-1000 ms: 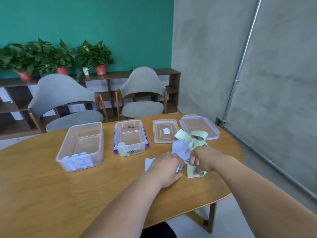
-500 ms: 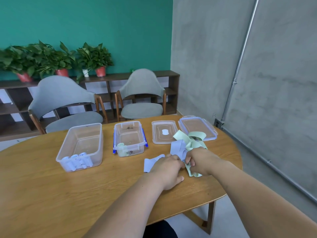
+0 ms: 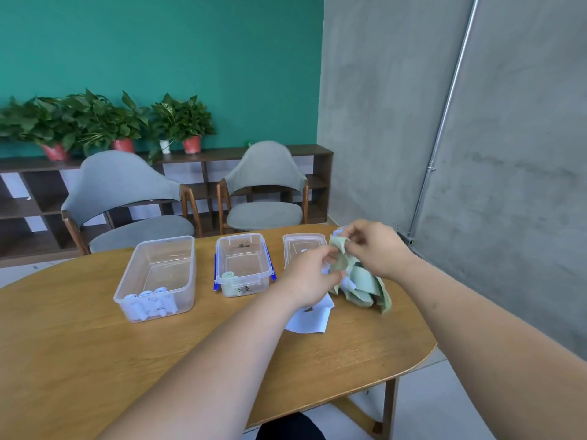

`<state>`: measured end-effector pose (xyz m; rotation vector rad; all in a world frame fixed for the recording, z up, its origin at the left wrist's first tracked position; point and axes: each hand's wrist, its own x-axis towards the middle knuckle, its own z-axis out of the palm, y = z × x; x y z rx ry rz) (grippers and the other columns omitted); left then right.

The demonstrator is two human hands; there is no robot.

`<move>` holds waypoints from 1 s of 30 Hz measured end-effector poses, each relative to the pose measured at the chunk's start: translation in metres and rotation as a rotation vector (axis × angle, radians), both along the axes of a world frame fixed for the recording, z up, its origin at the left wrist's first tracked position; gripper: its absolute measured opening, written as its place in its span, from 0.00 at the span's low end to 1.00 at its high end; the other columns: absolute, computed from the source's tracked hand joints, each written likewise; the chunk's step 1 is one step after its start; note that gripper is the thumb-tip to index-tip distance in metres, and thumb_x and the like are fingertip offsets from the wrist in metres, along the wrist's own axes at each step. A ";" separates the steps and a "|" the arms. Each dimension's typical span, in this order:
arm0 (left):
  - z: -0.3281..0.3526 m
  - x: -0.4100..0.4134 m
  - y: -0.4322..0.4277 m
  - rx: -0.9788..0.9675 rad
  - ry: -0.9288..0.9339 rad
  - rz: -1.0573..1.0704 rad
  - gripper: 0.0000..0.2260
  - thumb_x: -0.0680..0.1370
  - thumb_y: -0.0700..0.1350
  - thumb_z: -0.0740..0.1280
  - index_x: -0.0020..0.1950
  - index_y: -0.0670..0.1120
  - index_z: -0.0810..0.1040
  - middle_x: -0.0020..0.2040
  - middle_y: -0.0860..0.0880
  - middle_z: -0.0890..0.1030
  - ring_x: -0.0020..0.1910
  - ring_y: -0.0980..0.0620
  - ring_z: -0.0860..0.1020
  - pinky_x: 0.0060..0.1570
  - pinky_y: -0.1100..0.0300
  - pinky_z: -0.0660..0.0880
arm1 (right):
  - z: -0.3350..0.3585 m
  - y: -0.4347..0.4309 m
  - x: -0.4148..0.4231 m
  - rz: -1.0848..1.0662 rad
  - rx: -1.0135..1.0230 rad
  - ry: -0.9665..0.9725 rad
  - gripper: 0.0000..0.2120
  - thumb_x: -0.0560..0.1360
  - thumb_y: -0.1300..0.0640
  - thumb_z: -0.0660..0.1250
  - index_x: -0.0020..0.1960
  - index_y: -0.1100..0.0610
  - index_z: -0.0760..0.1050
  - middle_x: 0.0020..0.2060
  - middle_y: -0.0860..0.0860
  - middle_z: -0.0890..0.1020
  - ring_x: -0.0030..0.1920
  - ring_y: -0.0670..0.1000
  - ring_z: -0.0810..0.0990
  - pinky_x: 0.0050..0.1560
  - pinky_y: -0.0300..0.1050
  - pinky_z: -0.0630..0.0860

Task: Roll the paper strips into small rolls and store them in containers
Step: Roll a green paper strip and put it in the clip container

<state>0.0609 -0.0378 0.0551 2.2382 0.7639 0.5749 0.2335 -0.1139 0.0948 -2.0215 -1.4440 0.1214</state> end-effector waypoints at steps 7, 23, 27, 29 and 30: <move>0.039 -0.005 0.005 -0.143 -0.268 -0.004 0.14 0.79 0.47 0.75 0.63 0.56 0.79 0.55 0.57 0.85 0.53 0.57 0.83 0.55 0.62 0.78 | 0.037 0.001 -0.015 0.007 0.285 0.010 0.14 0.75 0.57 0.74 0.57 0.45 0.79 0.43 0.43 0.82 0.44 0.44 0.82 0.51 0.39 0.77; 0.089 -0.047 0.019 -0.182 -0.481 0.192 0.09 0.85 0.49 0.65 0.58 0.49 0.84 0.51 0.45 0.87 0.54 0.41 0.84 0.56 0.40 0.82 | 0.075 0.003 -0.058 0.182 0.321 0.314 0.14 0.75 0.52 0.78 0.60 0.49 0.83 0.36 0.46 0.78 0.37 0.46 0.77 0.46 0.44 0.79; 0.098 -0.067 0.022 -0.184 -0.468 0.183 0.11 0.86 0.49 0.64 0.62 0.50 0.84 0.54 0.53 0.87 0.55 0.50 0.84 0.60 0.45 0.81 | 0.080 0.002 -0.078 0.262 0.296 0.431 0.08 0.80 0.56 0.73 0.58 0.54 0.84 0.37 0.49 0.80 0.36 0.44 0.79 0.38 0.36 0.78; 0.101 -0.077 0.023 -0.183 -0.479 0.205 0.11 0.86 0.48 0.64 0.62 0.49 0.85 0.54 0.53 0.86 0.56 0.52 0.83 0.60 0.50 0.80 | 0.082 0.004 -0.086 0.262 0.287 0.447 0.07 0.79 0.55 0.74 0.56 0.55 0.84 0.40 0.52 0.83 0.38 0.45 0.81 0.38 0.35 0.78; 0.102 -0.082 0.024 -0.192 -0.489 0.219 0.11 0.86 0.48 0.65 0.62 0.49 0.85 0.54 0.54 0.86 0.55 0.53 0.83 0.58 0.52 0.80 | 0.082 0.006 -0.089 0.258 0.285 0.456 0.07 0.79 0.55 0.74 0.55 0.56 0.84 0.42 0.53 0.85 0.39 0.45 0.81 0.39 0.36 0.79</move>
